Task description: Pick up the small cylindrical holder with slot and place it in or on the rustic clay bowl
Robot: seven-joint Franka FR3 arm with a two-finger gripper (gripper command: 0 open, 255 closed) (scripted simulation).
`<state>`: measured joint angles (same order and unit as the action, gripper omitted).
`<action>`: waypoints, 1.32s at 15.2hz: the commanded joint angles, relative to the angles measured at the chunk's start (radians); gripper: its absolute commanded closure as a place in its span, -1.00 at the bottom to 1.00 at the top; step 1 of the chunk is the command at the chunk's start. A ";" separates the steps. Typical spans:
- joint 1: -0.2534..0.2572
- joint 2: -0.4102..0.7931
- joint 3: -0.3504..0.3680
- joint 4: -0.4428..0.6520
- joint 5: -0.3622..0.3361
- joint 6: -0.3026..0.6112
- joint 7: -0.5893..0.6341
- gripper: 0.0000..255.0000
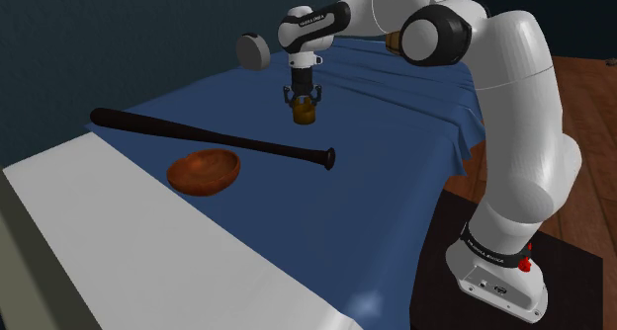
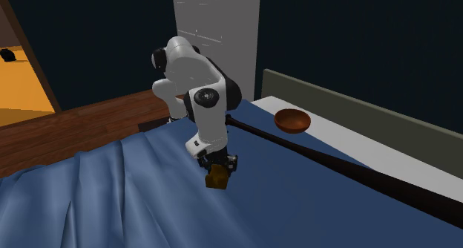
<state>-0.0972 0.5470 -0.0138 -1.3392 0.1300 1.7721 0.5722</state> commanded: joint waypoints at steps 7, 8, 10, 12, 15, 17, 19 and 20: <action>0.000 0.000 0.000 -0.001 0.000 0.000 0.000 1.00; 0.000 0.000 0.000 -0.001 0.000 0.000 0.000 1.00; 0.000 -0.002 0.000 0.009 -0.001 -0.012 0.001 1.00; -0.001 -0.005 0.000 0.030 -0.001 -0.037 0.004 1.00; -0.001 -0.008 0.000 0.066 -0.002 -0.075 0.008 1.00; -0.002 -0.009 0.000 0.091 -0.003 -0.101 0.011 1.00; -0.003 -0.009 0.000 0.119 -0.003 -0.128 0.014 1.00; -0.003 -0.008 0.000 0.133 -0.003 -0.142 0.016 1.00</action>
<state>-0.0994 0.5418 -0.0139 -1.2161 0.1271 1.6432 0.5871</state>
